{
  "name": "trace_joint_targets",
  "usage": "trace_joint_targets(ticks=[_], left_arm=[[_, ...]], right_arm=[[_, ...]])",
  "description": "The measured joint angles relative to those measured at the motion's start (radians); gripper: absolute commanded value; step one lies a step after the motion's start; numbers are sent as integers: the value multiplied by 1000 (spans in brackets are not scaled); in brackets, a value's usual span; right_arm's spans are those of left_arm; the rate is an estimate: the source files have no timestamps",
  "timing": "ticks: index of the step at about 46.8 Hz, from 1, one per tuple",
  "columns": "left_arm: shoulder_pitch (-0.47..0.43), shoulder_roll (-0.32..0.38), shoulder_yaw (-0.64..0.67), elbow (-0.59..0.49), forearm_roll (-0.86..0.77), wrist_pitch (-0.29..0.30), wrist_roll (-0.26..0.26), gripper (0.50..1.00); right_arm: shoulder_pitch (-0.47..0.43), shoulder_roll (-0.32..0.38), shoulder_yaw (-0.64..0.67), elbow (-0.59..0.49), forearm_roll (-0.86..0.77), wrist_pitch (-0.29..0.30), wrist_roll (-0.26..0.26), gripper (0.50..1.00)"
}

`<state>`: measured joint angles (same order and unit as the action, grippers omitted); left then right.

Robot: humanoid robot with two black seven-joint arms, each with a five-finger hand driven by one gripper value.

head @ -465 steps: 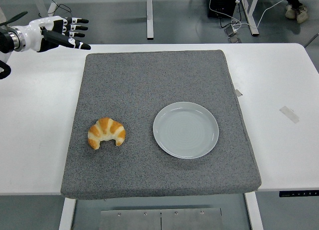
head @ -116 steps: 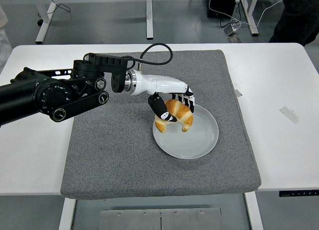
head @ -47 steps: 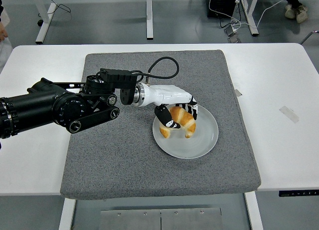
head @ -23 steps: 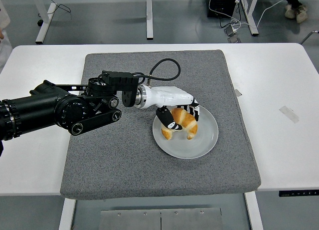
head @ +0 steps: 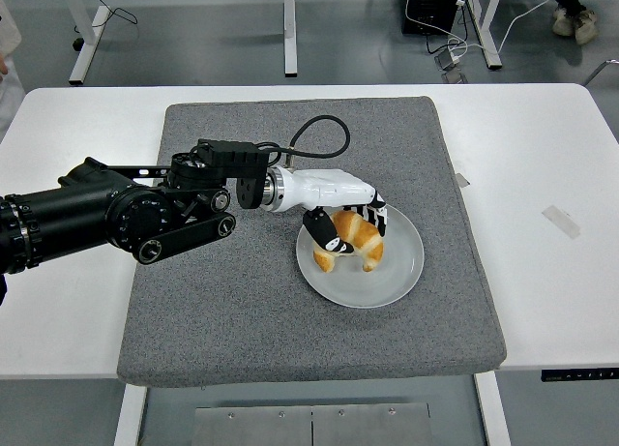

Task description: Place the bread on the plate

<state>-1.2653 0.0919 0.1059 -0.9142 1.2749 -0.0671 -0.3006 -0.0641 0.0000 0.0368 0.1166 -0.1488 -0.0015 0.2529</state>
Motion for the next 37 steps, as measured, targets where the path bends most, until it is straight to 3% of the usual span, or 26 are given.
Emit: trace_joint_targets(ticks=[8, 12, 16, 25, 37], left_arm=[[0, 0, 0, 0, -3, 9, 1, 500], [0, 0, -2, 0, -19, 20, 1, 679], [0, -1, -3, 0, -34, 23, 1, 769], [0, -3, -3, -1, -80, 22, 1, 845], [2, -2, -6, -2, -87, 23, -2, 910]], right_arm=[[0, 0, 0, 0, 0, 0, 0, 1000], [0, 0, 0, 0, 0, 0, 0, 1000], [0, 0, 0, 0, 0, 0, 0, 1000], [0, 0, 0, 0, 0, 0, 0, 1000], [0, 0, 0, 0, 0, 0, 0, 1000]])
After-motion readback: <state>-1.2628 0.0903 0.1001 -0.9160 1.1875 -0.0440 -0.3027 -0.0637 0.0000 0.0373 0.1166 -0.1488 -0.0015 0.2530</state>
